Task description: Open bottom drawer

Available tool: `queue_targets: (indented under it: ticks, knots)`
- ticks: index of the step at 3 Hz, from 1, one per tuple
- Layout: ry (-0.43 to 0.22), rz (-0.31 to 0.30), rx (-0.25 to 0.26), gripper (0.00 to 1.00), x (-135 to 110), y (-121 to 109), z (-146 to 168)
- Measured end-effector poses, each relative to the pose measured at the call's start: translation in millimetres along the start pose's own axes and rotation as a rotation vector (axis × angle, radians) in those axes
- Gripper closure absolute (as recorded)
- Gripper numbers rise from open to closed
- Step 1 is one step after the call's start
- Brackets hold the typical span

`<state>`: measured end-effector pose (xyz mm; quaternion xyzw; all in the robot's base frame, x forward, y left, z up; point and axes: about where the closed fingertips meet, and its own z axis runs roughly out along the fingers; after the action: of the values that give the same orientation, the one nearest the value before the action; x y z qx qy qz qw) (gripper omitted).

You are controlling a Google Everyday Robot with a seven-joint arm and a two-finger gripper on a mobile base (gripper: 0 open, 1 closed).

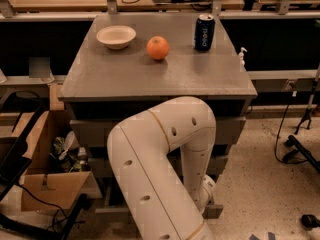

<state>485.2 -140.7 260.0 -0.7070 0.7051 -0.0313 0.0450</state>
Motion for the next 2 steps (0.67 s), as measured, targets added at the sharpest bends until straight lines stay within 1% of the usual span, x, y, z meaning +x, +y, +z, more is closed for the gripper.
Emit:
queue_targets:
  ticks: [1, 2]
  knots:
    - [-0.054, -0.007, 0.014, 0.0, 8.9, -7.7, 35.8]
    - [-0.054, -0.007, 0.014, 0.0, 8.9, -7.7, 35.8]
